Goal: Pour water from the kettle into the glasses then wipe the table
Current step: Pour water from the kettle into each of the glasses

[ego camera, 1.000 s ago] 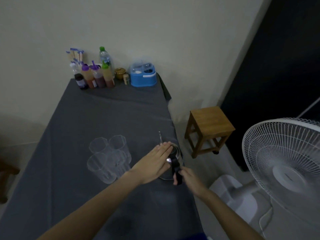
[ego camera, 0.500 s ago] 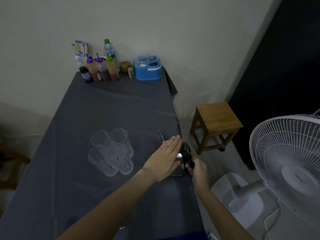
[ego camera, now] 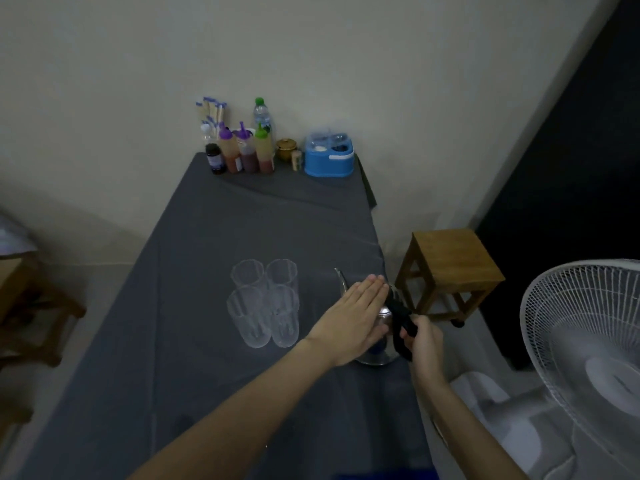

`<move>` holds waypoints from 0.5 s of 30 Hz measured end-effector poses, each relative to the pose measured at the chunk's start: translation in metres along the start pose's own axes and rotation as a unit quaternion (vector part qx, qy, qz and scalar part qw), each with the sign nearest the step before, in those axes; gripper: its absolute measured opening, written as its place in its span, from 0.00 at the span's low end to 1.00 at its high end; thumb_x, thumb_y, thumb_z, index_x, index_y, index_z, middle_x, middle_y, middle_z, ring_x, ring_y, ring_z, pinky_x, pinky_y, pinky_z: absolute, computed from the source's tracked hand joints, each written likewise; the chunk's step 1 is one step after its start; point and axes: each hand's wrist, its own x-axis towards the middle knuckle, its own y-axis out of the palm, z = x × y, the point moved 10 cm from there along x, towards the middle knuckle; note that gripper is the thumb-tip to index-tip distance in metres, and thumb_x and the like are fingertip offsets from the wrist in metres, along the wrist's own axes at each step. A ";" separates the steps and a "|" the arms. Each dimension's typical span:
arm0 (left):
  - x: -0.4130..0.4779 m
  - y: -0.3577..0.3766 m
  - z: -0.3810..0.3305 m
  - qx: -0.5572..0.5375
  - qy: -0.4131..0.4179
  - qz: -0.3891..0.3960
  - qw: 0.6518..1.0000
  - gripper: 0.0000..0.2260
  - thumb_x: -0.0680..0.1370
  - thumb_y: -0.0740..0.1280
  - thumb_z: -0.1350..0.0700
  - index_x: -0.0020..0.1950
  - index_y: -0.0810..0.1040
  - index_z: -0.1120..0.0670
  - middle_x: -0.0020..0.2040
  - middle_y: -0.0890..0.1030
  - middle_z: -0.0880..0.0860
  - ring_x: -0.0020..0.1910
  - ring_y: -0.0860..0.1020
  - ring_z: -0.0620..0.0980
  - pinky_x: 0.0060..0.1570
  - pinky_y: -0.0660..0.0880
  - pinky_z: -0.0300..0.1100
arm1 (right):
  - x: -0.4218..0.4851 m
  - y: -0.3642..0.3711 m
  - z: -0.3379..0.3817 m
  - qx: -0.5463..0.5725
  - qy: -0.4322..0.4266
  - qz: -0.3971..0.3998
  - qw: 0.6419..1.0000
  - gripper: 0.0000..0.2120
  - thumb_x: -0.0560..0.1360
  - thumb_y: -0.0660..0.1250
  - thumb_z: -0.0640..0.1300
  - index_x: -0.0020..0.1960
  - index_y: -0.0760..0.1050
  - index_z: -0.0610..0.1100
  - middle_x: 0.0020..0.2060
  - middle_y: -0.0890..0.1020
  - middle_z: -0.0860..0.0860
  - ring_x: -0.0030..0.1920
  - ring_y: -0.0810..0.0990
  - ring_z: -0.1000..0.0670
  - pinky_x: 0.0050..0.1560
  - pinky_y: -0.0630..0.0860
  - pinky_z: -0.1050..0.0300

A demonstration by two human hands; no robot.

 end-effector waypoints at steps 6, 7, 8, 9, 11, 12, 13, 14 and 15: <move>-0.029 -0.037 0.009 -0.004 -0.002 -0.065 0.998 0.28 0.83 0.48 0.44 0.77 0.50 0.60 0.78 0.53 0.58 0.78 0.48 0.52 0.76 0.46 0.48 | -0.029 0.021 0.043 -0.036 -0.060 0.036 0.997 0.13 0.77 0.58 0.37 0.33 0.71 0.41 0.30 0.73 0.45 0.34 0.72 0.47 0.37 0.67 0.54; -0.034 -0.043 0.011 -0.011 -0.006 -0.069 0.998 0.28 0.83 0.48 0.44 0.77 0.50 0.60 0.78 0.53 0.58 0.78 0.48 0.52 0.76 0.46 0.48 | -0.034 0.025 0.047 -0.040 -0.068 0.040 0.996 0.13 0.77 0.58 0.37 0.34 0.72 0.41 0.30 0.73 0.45 0.34 0.72 0.46 0.38 0.67 0.53; -0.039 -0.047 0.012 -0.019 -0.010 -0.072 0.997 0.28 0.83 0.48 0.44 0.77 0.50 0.60 0.79 0.52 0.58 0.78 0.48 0.52 0.76 0.46 0.48 | -0.037 0.028 0.050 -0.043 -0.074 0.043 0.995 0.13 0.77 0.58 0.38 0.34 0.73 0.41 0.30 0.73 0.45 0.35 0.72 0.45 0.38 0.67 0.53; -0.044 -0.050 0.013 -0.028 -0.014 -0.074 0.997 0.28 0.83 0.48 0.45 0.77 0.49 0.60 0.79 0.52 0.58 0.78 0.47 0.52 0.76 0.46 0.47 | -0.041 0.030 0.052 -0.046 -0.079 0.043 0.995 0.13 0.77 0.58 0.38 0.34 0.73 0.41 0.30 0.74 0.45 0.35 0.72 0.45 0.38 0.67 0.53; -0.052 -0.054 0.016 -0.047 -0.026 -0.072 0.996 0.29 0.83 0.48 0.45 0.78 0.49 0.60 0.79 0.51 0.58 0.78 0.46 0.51 0.76 0.45 0.47 | -0.045 0.034 0.053 -0.060 -0.088 0.041 0.993 0.13 0.77 0.59 0.38 0.34 0.73 0.40 0.30 0.74 0.44 0.35 0.72 0.44 0.38 0.68 0.53; -0.056 -0.055 0.018 -0.056 -0.034 -0.071 0.995 0.29 0.83 0.49 0.45 0.78 0.48 0.60 0.79 0.50 0.57 0.78 0.45 0.51 0.77 0.45 0.47 | -0.046 0.037 0.054 -0.071 -0.092 0.039 0.992 0.14 0.77 0.59 0.38 0.33 0.73 0.40 0.30 0.74 0.44 0.35 0.72 0.44 0.38 0.68 0.53; -0.060 -0.055 0.020 -0.066 -0.043 -0.071 0.994 0.29 0.83 0.49 0.45 0.78 0.48 0.60 0.79 0.49 0.57 0.78 0.44 0.50 0.77 0.45 0.47 | -0.048 0.039 0.054 -0.081 -0.096 0.038 0.991 0.14 0.77 0.60 0.38 0.33 0.73 0.40 0.29 0.74 0.44 0.35 0.72 0.44 0.38 0.68 0.52; -0.063 -0.056 0.022 -0.078 -0.050 -0.074 0.993 0.29 0.83 0.50 0.45 0.78 0.48 0.60 0.79 0.48 0.56 0.78 0.43 0.49 0.77 0.45 0.46 | -0.048 0.041 0.055 -0.089 -0.100 0.037 0.990 0.14 0.76 0.60 0.38 0.33 0.73 0.39 0.29 0.74 0.44 0.35 0.73 0.44 0.39 0.68 0.52; -0.066 -0.057 0.024 -0.091 -0.055 -0.076 0.991 0.29 0.83 0.51 0.45 0.78 0.47 0.59 0.79 0.46 0.55 0.78 0.43 0.48 0.76 0.43 0.45 | -0.049 0.043 0.057 -0.097 -0.104 0.038 0.989 0.14 0.76 0.60 0.38 0.32 0.73 0.39 0.29 0.74 0.44 0.35 0.73 0.44 0.39 0.68 0.51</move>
